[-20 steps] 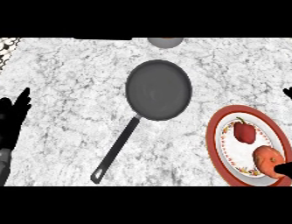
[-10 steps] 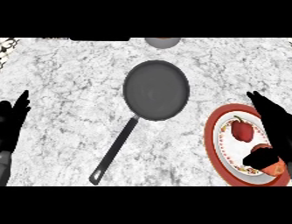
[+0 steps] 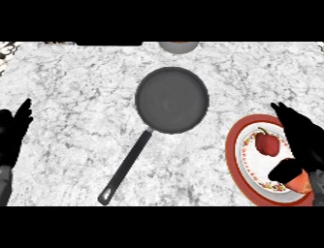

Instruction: Pick the bell pepper from the plate and place it in the pan

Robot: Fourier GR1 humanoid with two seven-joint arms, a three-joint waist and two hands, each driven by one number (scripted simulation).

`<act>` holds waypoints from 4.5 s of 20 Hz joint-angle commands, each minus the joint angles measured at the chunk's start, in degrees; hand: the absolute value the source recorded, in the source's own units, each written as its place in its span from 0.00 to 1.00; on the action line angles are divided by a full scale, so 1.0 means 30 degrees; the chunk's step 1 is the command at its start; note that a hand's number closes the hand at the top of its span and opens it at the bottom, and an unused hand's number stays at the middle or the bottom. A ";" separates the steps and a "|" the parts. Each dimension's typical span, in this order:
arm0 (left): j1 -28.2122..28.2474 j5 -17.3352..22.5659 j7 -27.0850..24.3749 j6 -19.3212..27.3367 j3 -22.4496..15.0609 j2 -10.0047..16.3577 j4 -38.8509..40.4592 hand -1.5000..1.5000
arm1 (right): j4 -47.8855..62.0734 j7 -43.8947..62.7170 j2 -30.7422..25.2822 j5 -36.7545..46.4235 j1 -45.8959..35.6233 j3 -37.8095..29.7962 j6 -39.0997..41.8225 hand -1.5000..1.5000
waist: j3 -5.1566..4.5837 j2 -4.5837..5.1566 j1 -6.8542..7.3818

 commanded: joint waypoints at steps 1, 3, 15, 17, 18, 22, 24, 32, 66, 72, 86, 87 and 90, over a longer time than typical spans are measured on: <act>-0.0550 -0.0306 -0.0642 -0.0580 0.0941 -0.0114 0.1490 0.50 | 0.0604 -0.0143 0.1595 0.1160 -0.0269 -0.0203 0.0990 0.00 | -0.0005 0.0009 -0.0033; -0.0828 -0.0937 0.0015 -0.0200 0.0676 -0.0771 0.1006 0.50 | 0.0075 -0.1332 0.1087 0.1292 0.0970 -0.1317 0.1181 0.00 | -0.0003 -0.0003 -0.0088; -0.0633 -0.1362 -0.0369 -0.1586 0.2244 -0.0887 0.1141 0.50 | 0.3619 -0.3076 0.4236 0.4380 -0.0191 -0.2335 0.1441 0.00 | -0.0003 0.0003 -0.0023; -0.1232 -0.1969 -0.0211 -0.1276 0.2053 -0.1396 0.1425 0.50 | 0.2420 -0.2827 0.4634 0.4594 0.0818 -0.2577 0.1702 0.00 | -0.0004 -0.0002 -0.0076; 0.0821 -0.1330 0.0805 -0.2156 0.2163 -0.0666 -0.1440 0.50 | 0.4117 -0.3210 0.4818 0.5174 0.0195 -0.2409 0.0849 0.00 | 0.0003 -0.0014 0.0056; 0.0294 -0.1814 0.0279 -0.2150 0.2417 -0.1258 -0.0314 0.50 | 0.5458 -0.3854 0.5437 0.5843 -0.0040 -0.3081 0.0866 0.00 | 0.0000 -0.0001 0.0002; 0.0618 -0.1881 0.0739 -0.2070 0.2282 -0.1498 -0.1605 0.50 | 0.4729 -0.2231 0.5993 0.6361 -0.0449 -0.2778 0.1940 0.00 | -0.0001 -0.0012 0.0016; 0.0221 -0.2577 0.0105 -0.1842 0.2398 -0.2002 -0.0414 0.50 | 0.5347 -0.5330 0.4549 0.8371 -0.0732 -0.3184 0.0338 1.00 | -0.0004 -0.0009 -0.0046; 0.0680 -0.2465 0.0037 -0.3149 0.3703 -0.1848 -0.0844 0.50 | -0.1549 -0.7913 0.8383 0.6183 -0.2345 -0.4342 -0.0989 1.00 | -0.0007 0.0012 0.0170; 0.0285 -0.2833 -0.0048 -0.2910 0.3404 -0.2194 -0.0588 0.50 | 0.4405 -0.7985 1.0998 0.5238 -0.6354 -0.5580 -0.3112 1.00 | 0.0001 0.0065 0.0289; -0.0501 -0.2586 -0.0702 -0.3847 0.3633 -0.1715 0.0216 0.50 | 2.1043 -1.1123 1.1823 0.3200 -1.4023 -0.6845 -1.0150 1.00 | 0.0009 0.0322 0.1012; -0.0562 -0.3338 0.0747 -0.2805 0.2736 -0.2735 -0.1069 0.50 | 2.1745 -1.1554 1.1824 0.2137 -1.4480 -0.6445 -1.0555 1.00 | 0.0022 0.0248 0.0964; -0.1466 -0.3520 0.0439 -0.2762 0.2650 -0.2735 -0.0215 0.50 | 2.4085 -1.3277 1.1827 0.1246 -1.4774 -0.6823 -1.0902 1.00 | 0.0026 0.0413 0.1208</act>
